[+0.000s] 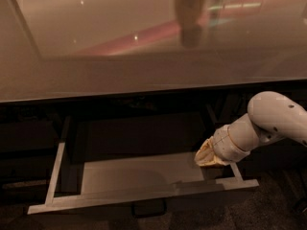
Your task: Open top drawer
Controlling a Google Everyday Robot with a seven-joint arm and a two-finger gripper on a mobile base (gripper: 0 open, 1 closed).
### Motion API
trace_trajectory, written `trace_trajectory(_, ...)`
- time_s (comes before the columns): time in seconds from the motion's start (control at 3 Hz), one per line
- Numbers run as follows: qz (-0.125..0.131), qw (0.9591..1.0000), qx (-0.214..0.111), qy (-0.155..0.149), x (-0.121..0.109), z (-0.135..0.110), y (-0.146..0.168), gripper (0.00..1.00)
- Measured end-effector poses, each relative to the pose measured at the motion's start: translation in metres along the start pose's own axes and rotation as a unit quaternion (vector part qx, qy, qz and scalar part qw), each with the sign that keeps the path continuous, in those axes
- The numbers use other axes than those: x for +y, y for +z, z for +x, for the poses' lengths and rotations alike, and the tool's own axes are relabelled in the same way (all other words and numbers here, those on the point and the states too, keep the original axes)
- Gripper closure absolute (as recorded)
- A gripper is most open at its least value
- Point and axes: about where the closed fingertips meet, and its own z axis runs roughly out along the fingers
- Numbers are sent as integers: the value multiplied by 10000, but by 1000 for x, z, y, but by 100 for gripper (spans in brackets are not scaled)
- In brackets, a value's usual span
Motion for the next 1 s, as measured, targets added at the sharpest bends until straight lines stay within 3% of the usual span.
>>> trace_trajectory(0.67, -1, 10000, 0, 0, 0, 0, 0, 12)
trace_trajectory(1.0, -2, 10000, -1, 0, 0, 0, 0, 0)
